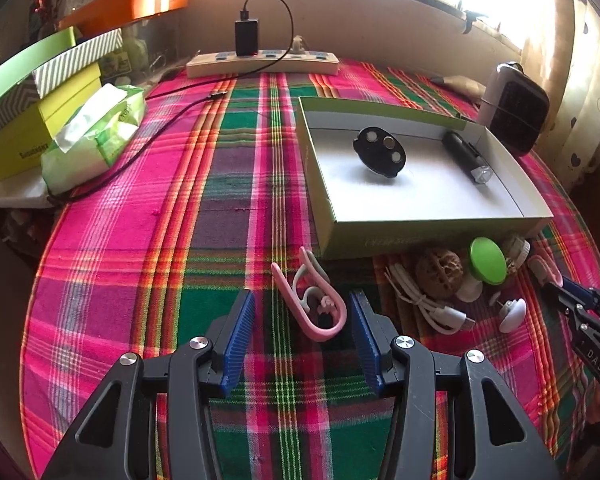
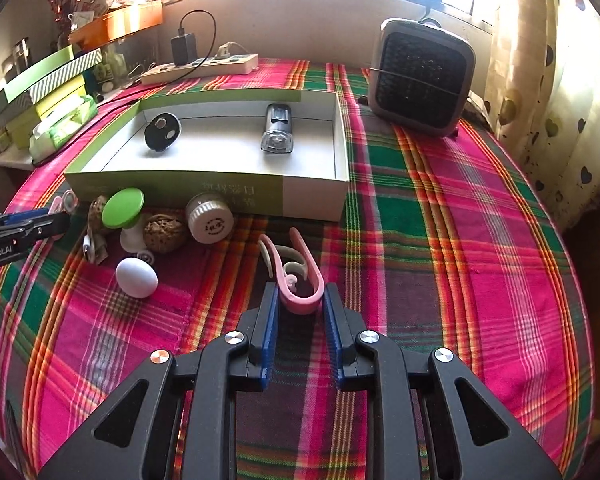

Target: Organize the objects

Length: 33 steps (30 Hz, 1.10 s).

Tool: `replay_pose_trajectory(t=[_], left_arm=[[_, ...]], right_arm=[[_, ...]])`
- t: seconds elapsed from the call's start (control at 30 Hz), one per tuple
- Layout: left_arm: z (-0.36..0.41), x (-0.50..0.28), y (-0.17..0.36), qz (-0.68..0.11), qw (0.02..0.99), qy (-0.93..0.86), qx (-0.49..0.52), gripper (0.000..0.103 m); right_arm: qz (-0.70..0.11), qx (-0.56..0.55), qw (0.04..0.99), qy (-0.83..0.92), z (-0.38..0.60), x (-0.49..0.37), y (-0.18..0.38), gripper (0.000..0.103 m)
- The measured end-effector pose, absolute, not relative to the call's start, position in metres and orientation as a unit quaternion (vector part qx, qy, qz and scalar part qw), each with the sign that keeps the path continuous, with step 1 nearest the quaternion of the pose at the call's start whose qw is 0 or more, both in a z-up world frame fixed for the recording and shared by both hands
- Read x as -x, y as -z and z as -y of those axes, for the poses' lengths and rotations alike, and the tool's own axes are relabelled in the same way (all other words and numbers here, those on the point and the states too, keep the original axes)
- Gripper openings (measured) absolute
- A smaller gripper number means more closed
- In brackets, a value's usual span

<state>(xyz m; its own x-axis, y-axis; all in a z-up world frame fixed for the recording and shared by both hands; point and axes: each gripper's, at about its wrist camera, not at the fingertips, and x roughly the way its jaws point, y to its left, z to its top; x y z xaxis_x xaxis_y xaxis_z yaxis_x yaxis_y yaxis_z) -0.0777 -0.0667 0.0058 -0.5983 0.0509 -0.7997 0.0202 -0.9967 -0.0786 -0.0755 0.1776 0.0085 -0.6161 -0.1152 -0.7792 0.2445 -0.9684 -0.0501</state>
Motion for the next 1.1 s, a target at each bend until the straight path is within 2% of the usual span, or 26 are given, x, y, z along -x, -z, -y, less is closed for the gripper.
replay_pose_trajectory(t=[0.07, 0.13, 0.2, 0.47, 0.73, 1.1], left_arm=[[0.067, 0.079, -0.006, 0.036, 0.008, -0.893, 0.448, 0.046], [0.067, 0.079, -0.005, 0.03, 0.007, -0.894, 0.448, 0.046], [0.068, 0.078, -0.005, 0.025, 0.007, -0.894, 0.448, 0.046], [0.076, 0.078, -0.004, 0.01, -0.003, -0.892, 0.452, 0.046], [0.076, 0.086, -0.003, 0.009, -0.006, -0.899, 0.437, 0.046], [0.075, 0.088, -0.003, 0.011, -0.012, -0.903, 0.43, 0.046]], right_arm=[[-0.072, -0.427, 0.103, 0.895, -0.177, 0.077, -0.008, 0.025], [-0.069, -0.428, 0.103, 0.895, -0.177, 0.079, -0.008, 0.041], [-0.065, -0.43, 0.103, 0.895, -0.178, 0.081, -0.007, 0.045], [-0.062, -0.431, 0.113, 0.893, -0.176, 0.083, -0.007, 0.045], [-0.061, -0.432, 0.11, 0.893, -0.177, 0.089, -0.006, 0.053], [-0.061, -0.432, 0.111, 0.893, -0.176, 0.093, -0.006, 0.053]])
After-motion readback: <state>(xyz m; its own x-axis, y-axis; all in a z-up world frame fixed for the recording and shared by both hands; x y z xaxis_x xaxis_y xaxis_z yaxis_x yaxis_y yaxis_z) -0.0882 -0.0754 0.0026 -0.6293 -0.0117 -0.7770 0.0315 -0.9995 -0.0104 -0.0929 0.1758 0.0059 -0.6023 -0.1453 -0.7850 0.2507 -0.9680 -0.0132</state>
